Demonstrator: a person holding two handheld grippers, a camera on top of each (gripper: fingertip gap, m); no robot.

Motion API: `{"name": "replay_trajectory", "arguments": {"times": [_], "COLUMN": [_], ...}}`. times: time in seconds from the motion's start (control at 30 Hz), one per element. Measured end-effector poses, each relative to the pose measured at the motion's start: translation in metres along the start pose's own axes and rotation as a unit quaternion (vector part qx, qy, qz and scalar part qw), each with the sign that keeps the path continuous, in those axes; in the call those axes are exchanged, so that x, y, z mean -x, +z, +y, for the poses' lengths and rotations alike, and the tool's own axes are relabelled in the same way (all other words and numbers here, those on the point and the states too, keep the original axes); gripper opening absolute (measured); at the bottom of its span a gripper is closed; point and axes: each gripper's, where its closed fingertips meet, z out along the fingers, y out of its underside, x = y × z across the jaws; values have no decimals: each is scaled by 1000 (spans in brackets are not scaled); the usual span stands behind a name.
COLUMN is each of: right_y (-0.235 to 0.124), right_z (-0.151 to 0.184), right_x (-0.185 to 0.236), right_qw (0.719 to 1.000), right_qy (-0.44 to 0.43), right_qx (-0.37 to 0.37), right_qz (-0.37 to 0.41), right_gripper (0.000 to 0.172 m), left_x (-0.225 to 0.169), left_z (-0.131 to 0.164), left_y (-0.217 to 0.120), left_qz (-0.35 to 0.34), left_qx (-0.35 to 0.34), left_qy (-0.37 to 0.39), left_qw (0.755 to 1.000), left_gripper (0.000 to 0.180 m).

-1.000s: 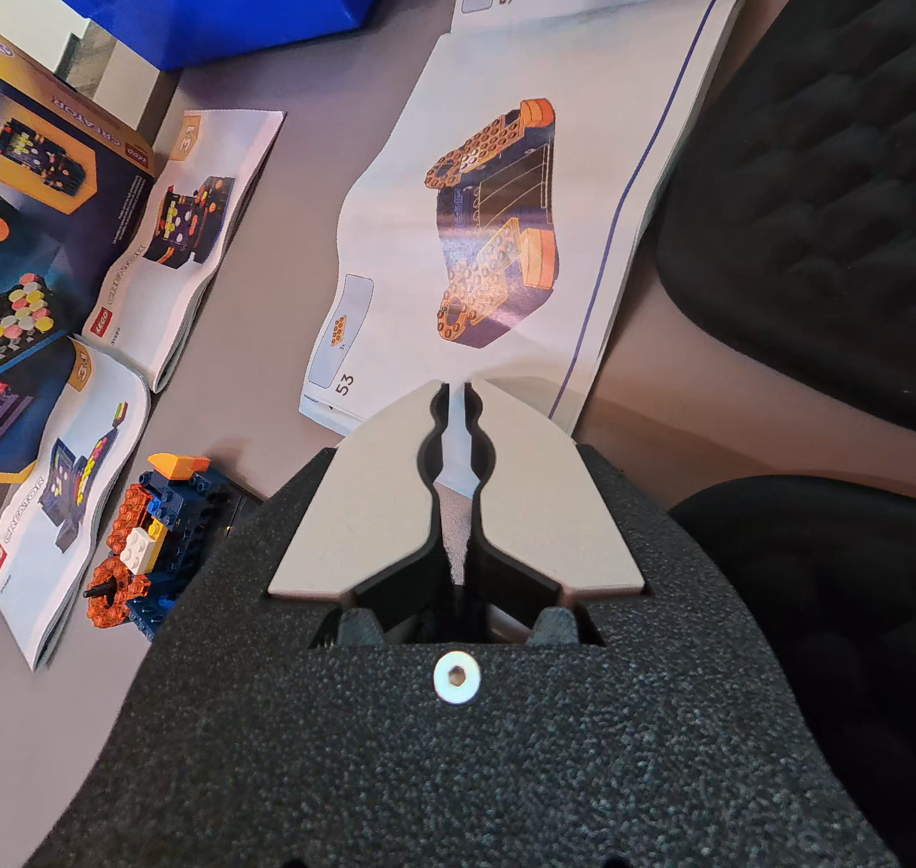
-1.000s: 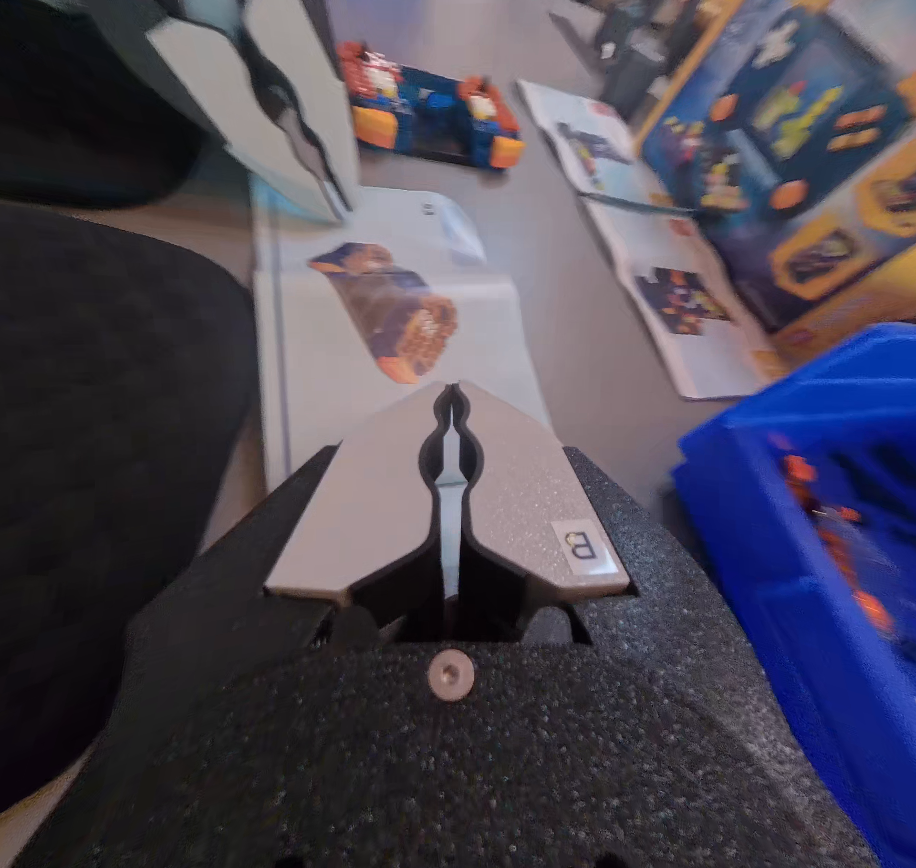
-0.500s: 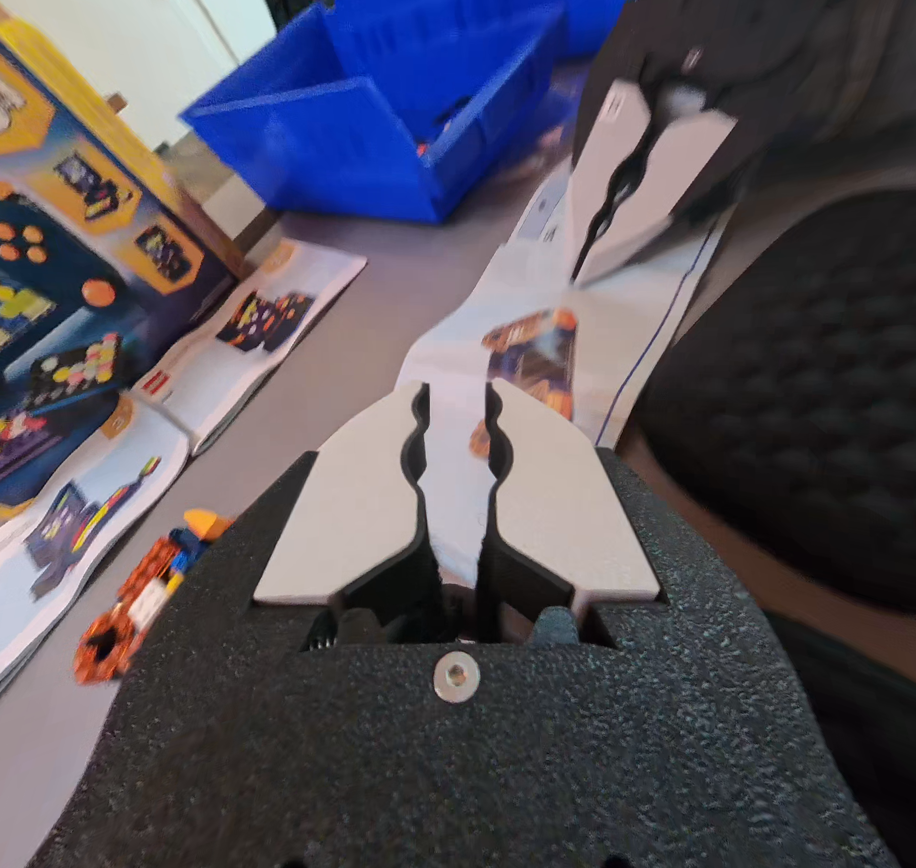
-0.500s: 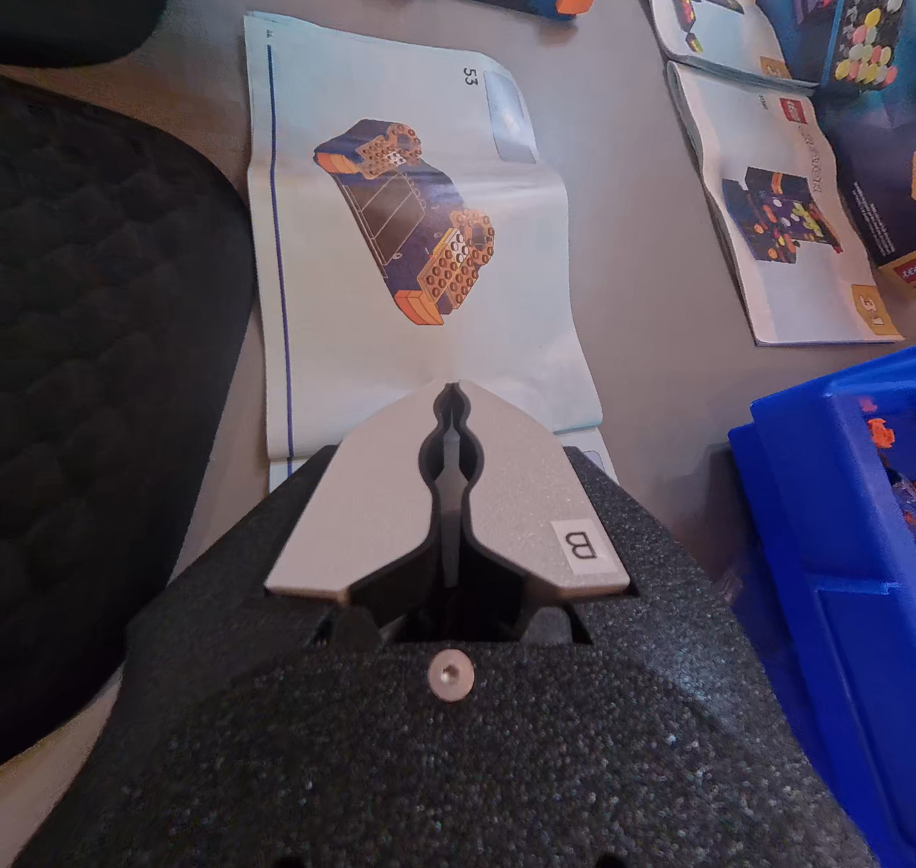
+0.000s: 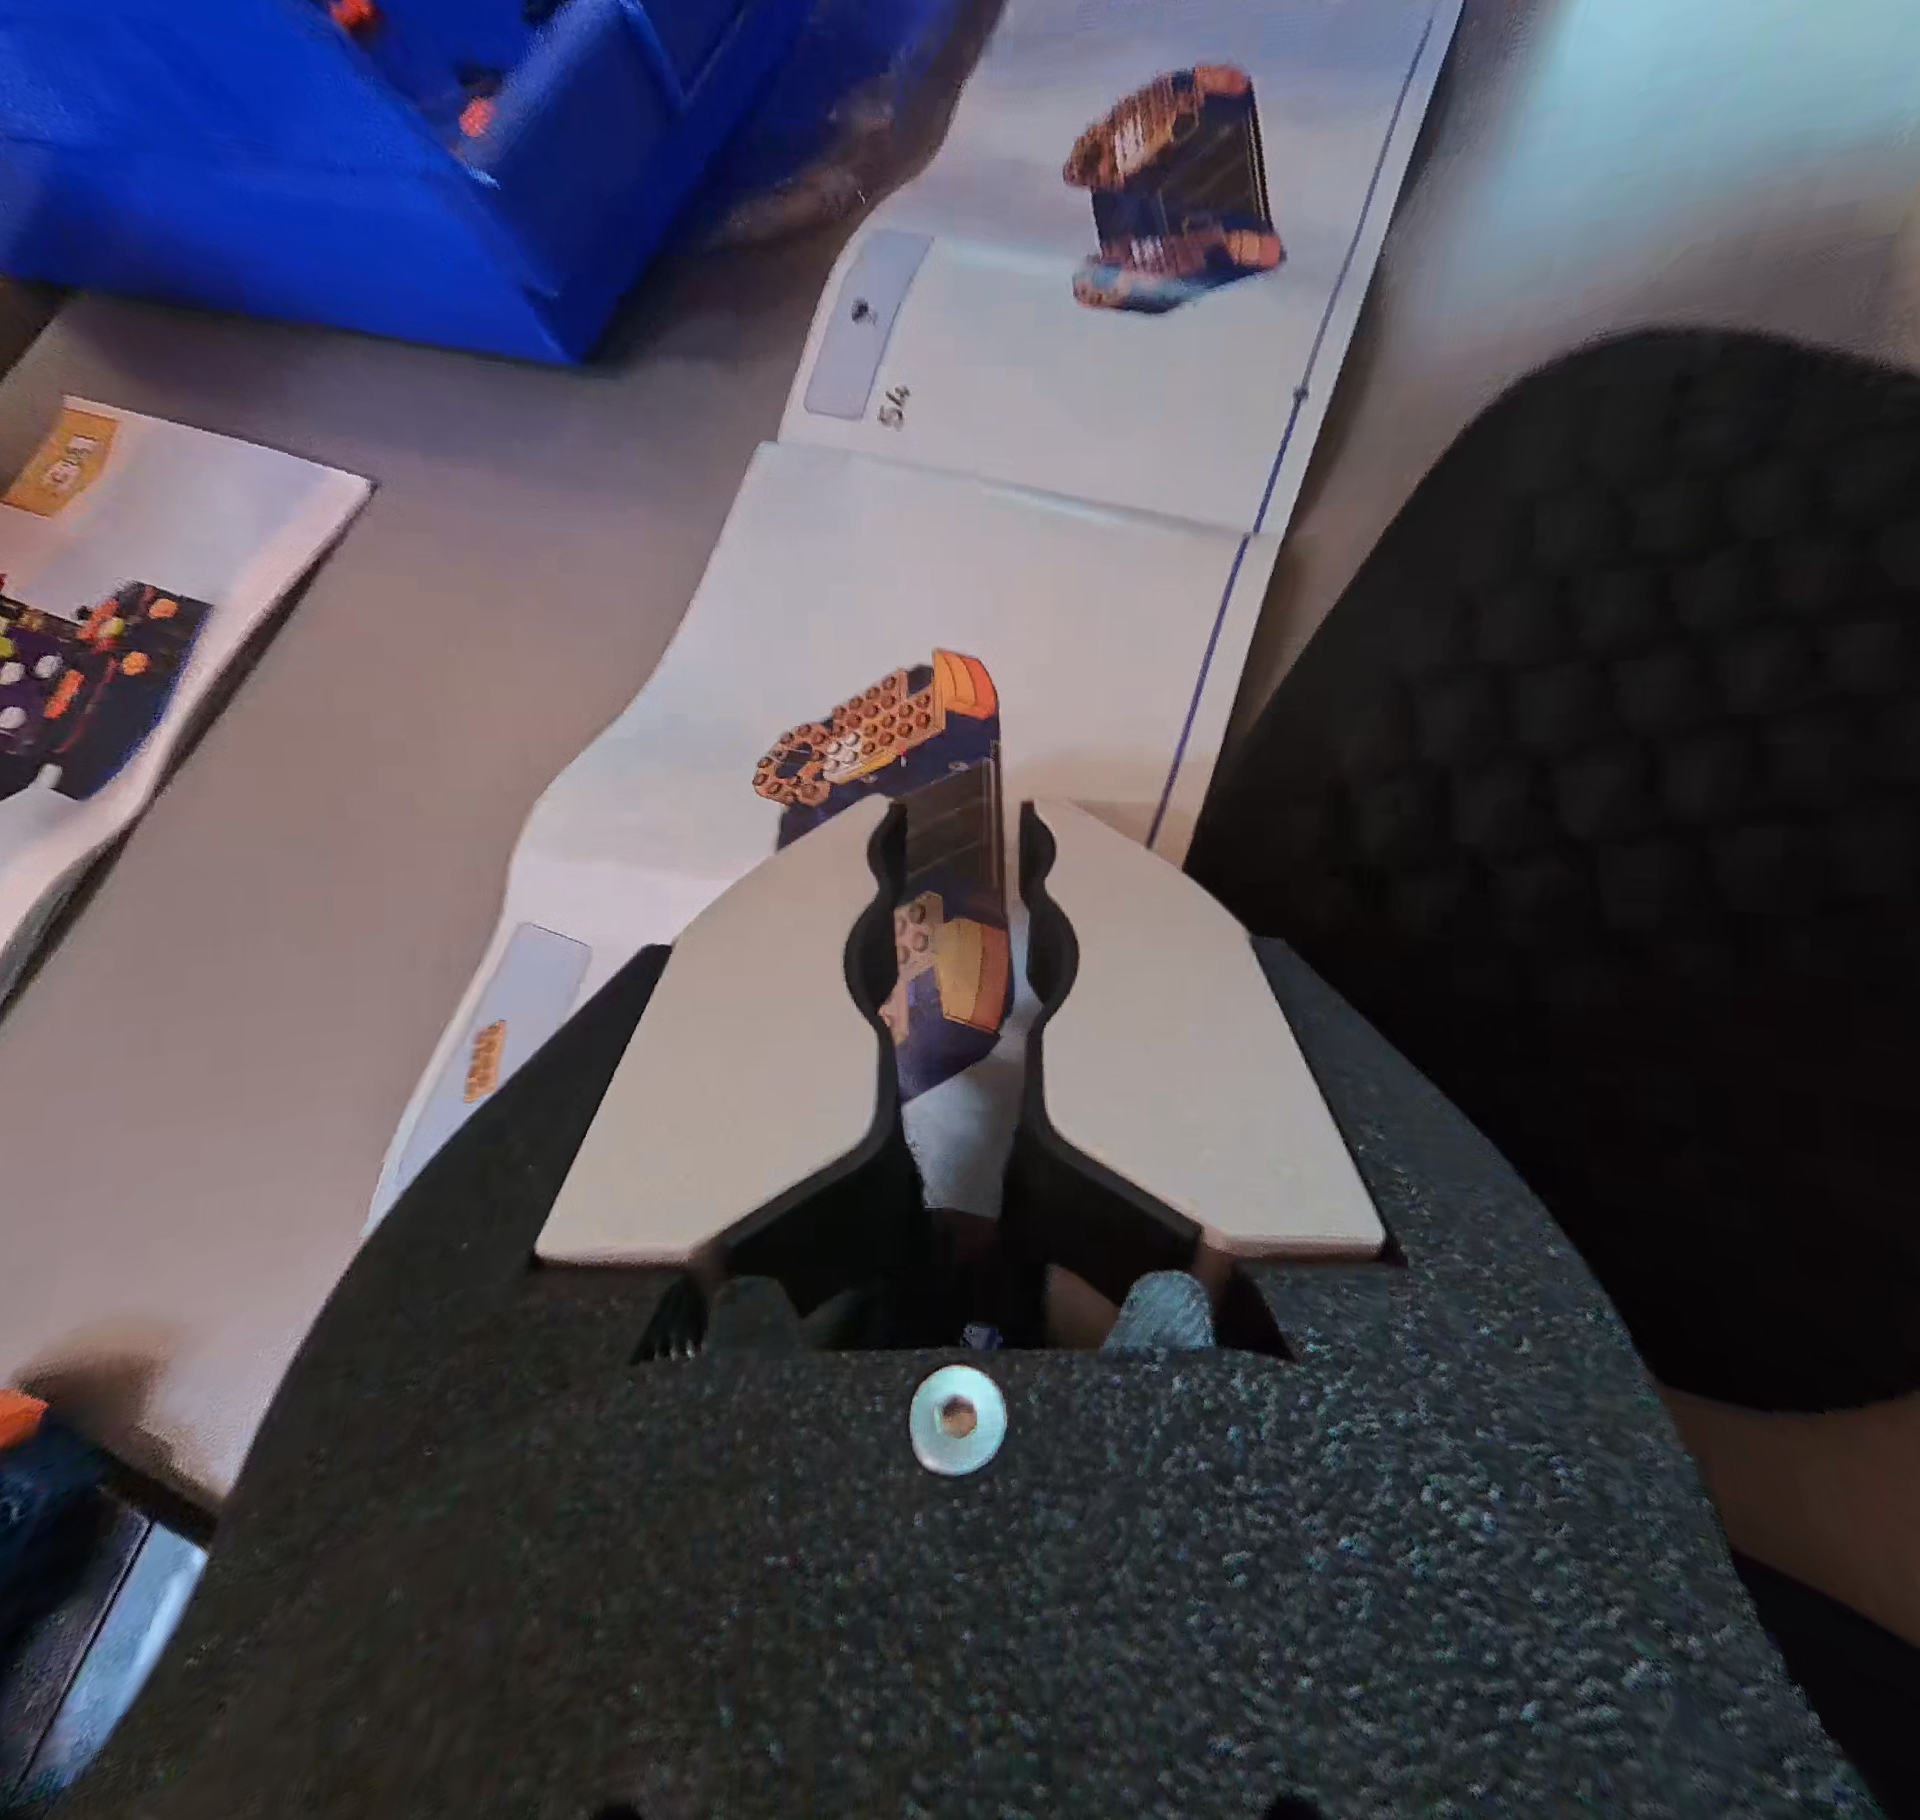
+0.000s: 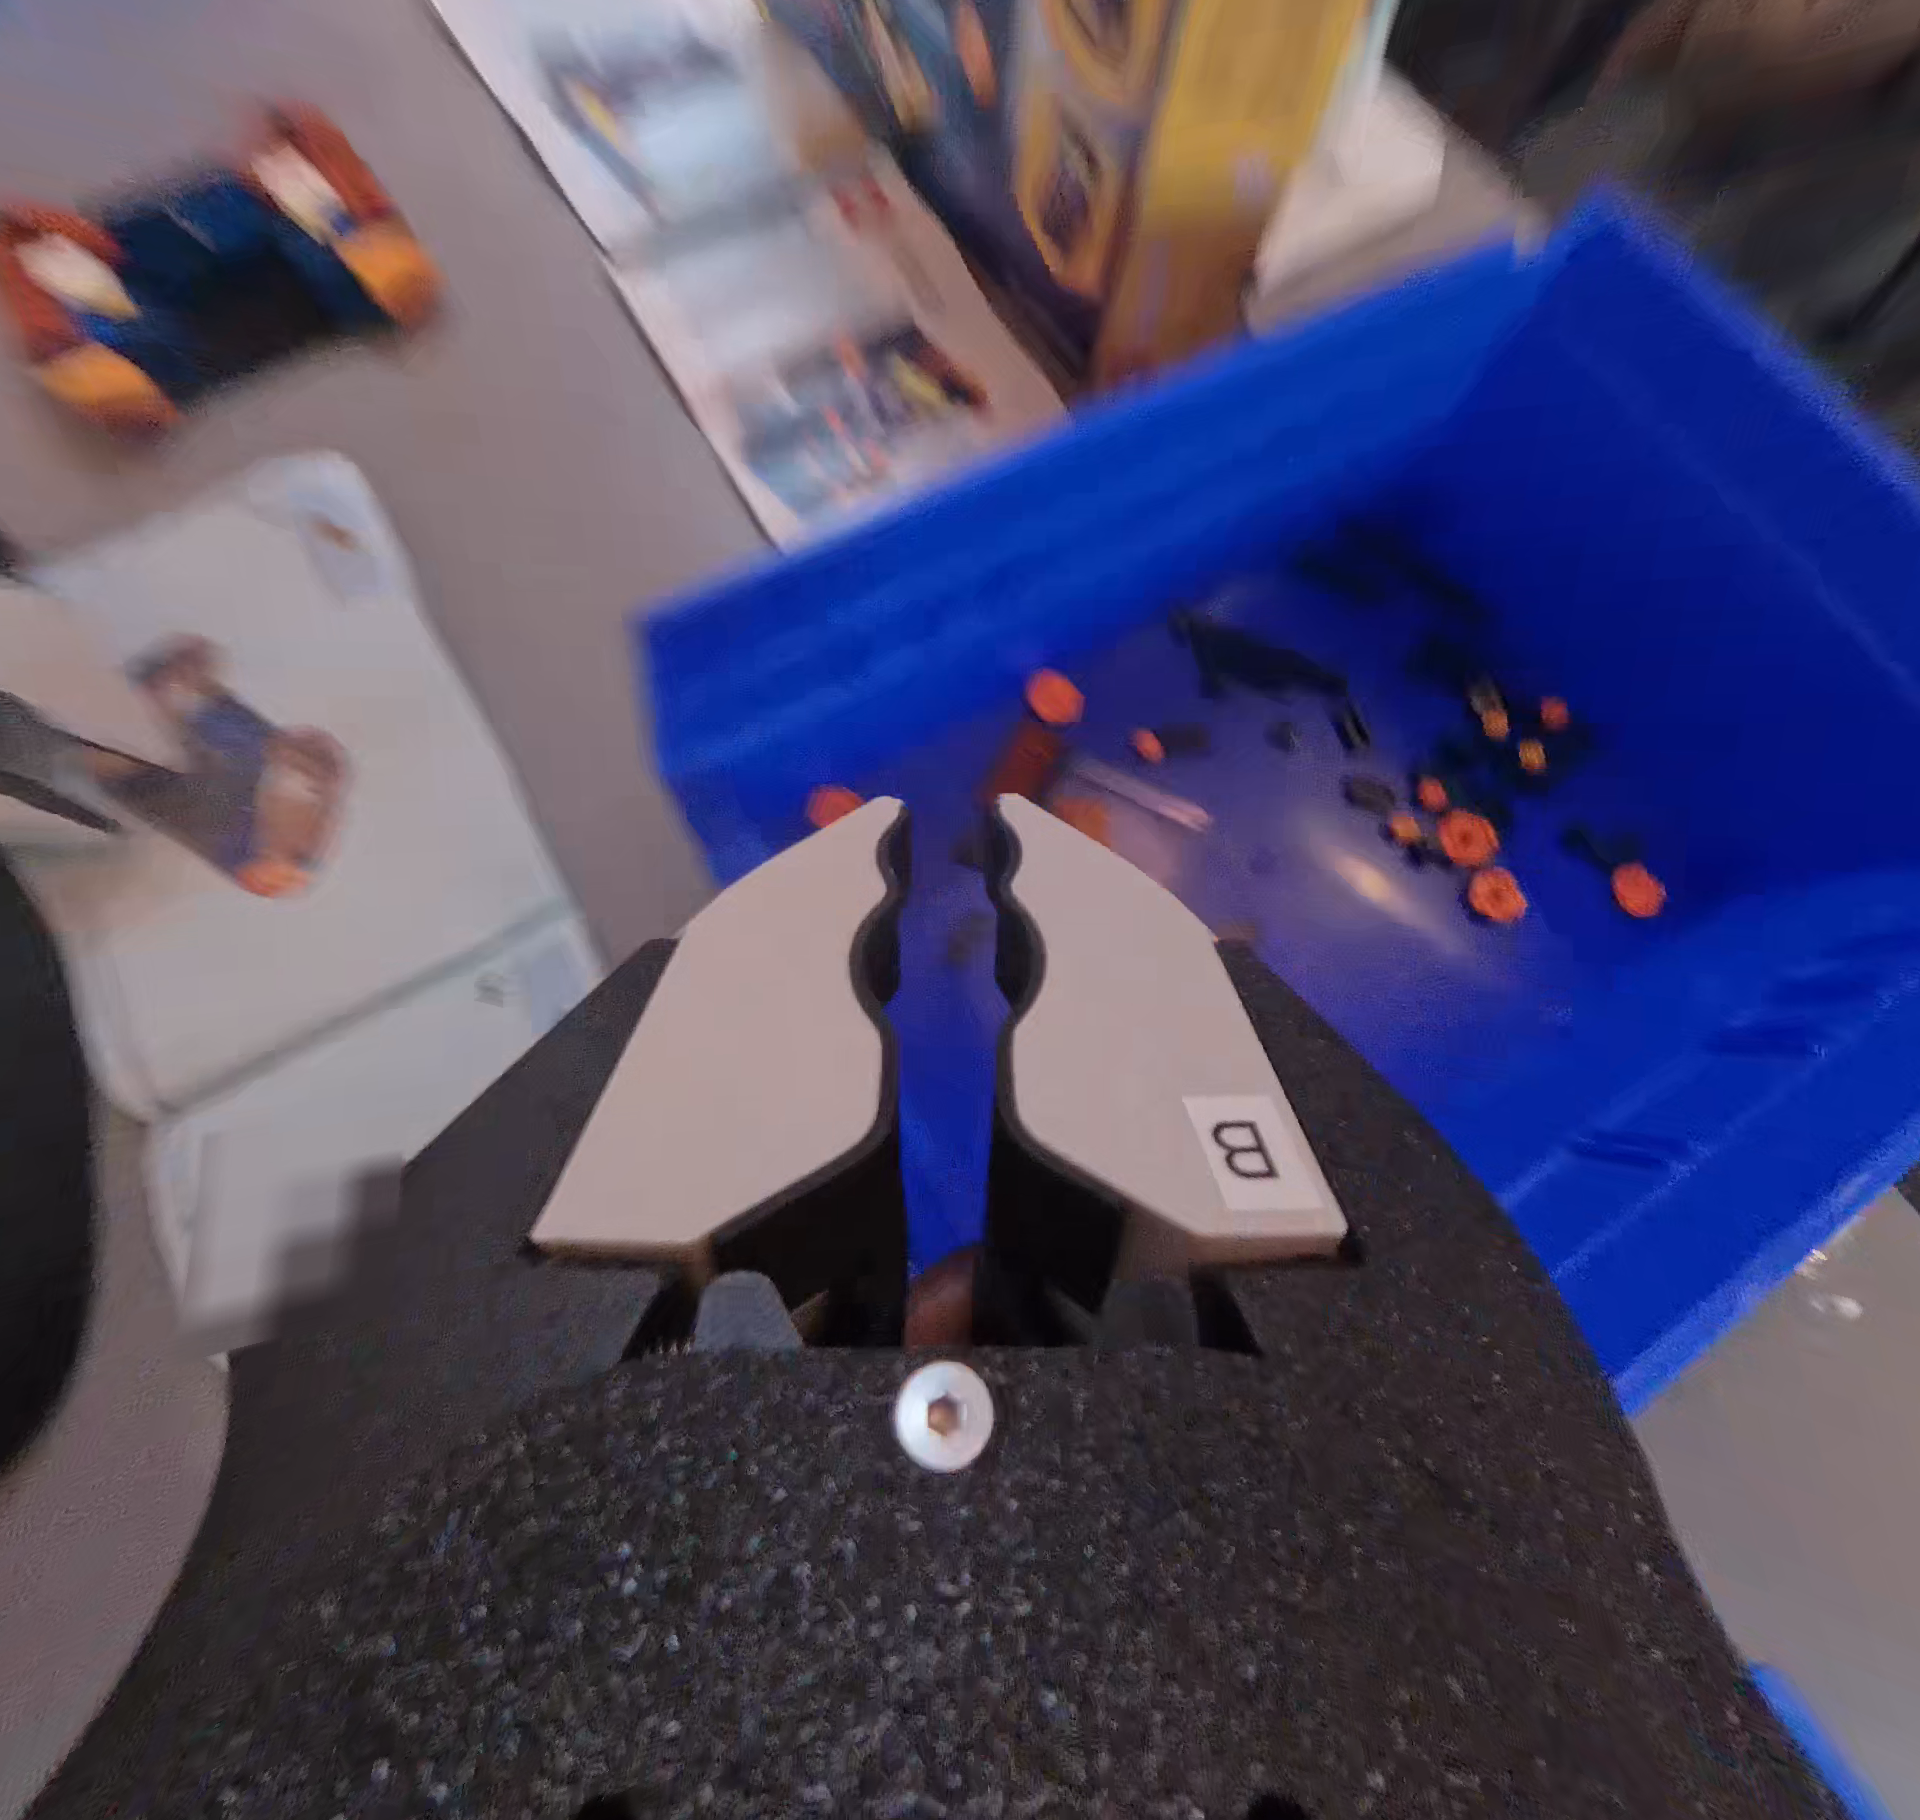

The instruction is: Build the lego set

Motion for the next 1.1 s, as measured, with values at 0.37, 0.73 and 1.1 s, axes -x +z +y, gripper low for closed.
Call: {"name": "replay_trajectory", "arguments": {"times": [0.37,0.73,1.1], "right_y": [84,90,76], "right_z": [60,62,45], "right_x": [-43,-39,-40], "right_qw": [970,972,979], "right_qy": [-49,-65,-97], "right_qx": [235,220,180], "right_qz": [-47,-60,-24], "right_gripper": [25,17,4], "left_x": [61,80,85], "left_z": [-45,-43,-49], "left_y": [-57,-75,-87], "left_qz": [-99,-134,-146], "left_qx": [-229,-259,-291], "left_qy": [-122,-149,-159], "left_qw": [961,945,932], "left_gripper": [20,20,20]}}
